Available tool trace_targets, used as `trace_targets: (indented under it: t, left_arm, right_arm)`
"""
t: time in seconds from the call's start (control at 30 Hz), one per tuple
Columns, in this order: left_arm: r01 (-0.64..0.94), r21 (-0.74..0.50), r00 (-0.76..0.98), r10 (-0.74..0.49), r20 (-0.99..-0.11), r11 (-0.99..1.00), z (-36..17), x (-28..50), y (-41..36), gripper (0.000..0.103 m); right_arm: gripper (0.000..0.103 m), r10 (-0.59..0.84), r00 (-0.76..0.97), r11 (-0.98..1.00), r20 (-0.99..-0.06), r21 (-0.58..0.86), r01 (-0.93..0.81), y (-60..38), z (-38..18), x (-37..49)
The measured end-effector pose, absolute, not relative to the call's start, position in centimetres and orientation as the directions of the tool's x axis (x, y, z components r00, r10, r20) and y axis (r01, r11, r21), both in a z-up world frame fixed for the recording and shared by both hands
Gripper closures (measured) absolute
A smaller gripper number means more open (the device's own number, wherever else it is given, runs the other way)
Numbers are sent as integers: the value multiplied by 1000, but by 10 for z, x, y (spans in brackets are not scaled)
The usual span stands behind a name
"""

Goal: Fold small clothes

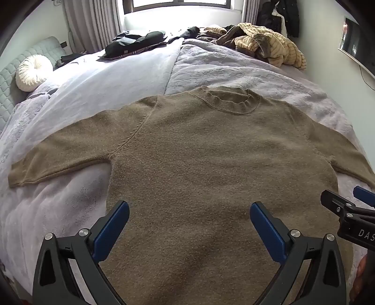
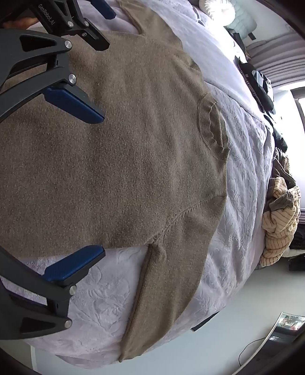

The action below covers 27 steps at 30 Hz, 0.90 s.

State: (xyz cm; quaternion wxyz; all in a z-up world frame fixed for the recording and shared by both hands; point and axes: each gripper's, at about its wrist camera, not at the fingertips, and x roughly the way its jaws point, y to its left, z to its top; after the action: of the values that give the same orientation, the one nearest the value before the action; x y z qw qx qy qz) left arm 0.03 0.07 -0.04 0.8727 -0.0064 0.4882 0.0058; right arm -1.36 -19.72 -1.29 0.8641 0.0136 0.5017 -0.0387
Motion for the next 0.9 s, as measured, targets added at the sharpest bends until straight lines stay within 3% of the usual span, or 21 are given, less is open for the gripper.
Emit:
trace_targets:
  t: [0.9]
  left_arm:
    - [-52, 4, 507, 30, -861, 999, -7, 2, 6, 0]
  right_arm:
    - [0, -73, 485, 996, -872, -40, 78, -194, -15, -11]
